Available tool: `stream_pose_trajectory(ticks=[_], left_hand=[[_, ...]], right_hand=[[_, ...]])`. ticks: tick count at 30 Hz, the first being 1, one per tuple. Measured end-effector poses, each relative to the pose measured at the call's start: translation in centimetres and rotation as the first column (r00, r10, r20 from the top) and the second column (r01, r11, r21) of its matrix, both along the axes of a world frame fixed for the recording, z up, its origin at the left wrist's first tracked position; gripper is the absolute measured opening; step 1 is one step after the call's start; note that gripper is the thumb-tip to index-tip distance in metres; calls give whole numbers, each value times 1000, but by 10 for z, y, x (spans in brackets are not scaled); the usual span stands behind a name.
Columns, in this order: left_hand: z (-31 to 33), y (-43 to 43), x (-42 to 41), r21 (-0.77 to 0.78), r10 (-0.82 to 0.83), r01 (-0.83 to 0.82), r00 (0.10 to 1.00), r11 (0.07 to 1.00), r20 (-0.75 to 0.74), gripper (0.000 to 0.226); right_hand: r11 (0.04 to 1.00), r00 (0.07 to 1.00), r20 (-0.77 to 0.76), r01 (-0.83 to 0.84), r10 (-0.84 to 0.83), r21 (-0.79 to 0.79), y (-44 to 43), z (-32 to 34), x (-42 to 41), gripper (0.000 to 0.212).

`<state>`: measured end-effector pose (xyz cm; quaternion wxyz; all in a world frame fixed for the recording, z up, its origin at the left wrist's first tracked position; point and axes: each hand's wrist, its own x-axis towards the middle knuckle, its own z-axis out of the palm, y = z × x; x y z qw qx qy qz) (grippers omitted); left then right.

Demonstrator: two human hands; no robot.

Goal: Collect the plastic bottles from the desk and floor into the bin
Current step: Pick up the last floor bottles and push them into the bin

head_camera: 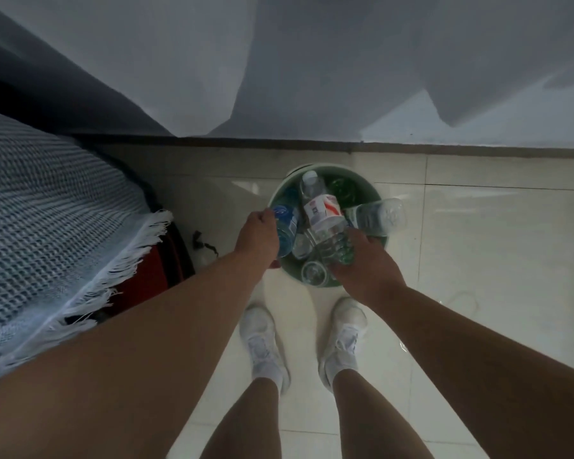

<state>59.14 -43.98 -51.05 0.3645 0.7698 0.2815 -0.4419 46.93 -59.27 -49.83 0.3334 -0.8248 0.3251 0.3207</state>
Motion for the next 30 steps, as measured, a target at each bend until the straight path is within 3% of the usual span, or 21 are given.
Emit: stream_pose_trajectory(ticks=[3,6,9,11,13,16,24,28,30], left_hand=[[-7,0,-2,6,-35,35,996,999,80,41],[-13,-8,3,46,49,-52,997,998,67,39],[-22,-23,9,189,-277,250,951,950,137,46],[-24,-33,10,272,-409,352,891,896,195,51],[-26,-40,8,370,-503,396,824,840,262,58],[-42,-44,2,516,-527,301,763,802,374,60],[-93,-43,12,446,-404,212,825,870,396,65],[-84,-39,18,311,-336,230,877,922,344,69],[-67,-33,14,250,-356,275,849,928,390,73]], right_hand=[[1000,1000,17,18,-18,4,0,-2,-2,68],[1000,1000,25,14,-14,10,0,-4,-4,71],[1000,999,36,12,-12,11,-1,-8,-5,75],[999,998,47,29,-29,16,-3,-10,-6,73],[999,997,57,49,-50,12,-3,-13,-7,70],[999,996,83,45,-43,-19,-1,-18,-11,72],[998,982,189,5,7,-63,5,-32,-24,79],[999,986,166,20,-15,-28,1,-28,-25,84],[999,987,153,41,-44,20,-1,-21,-26,84]])
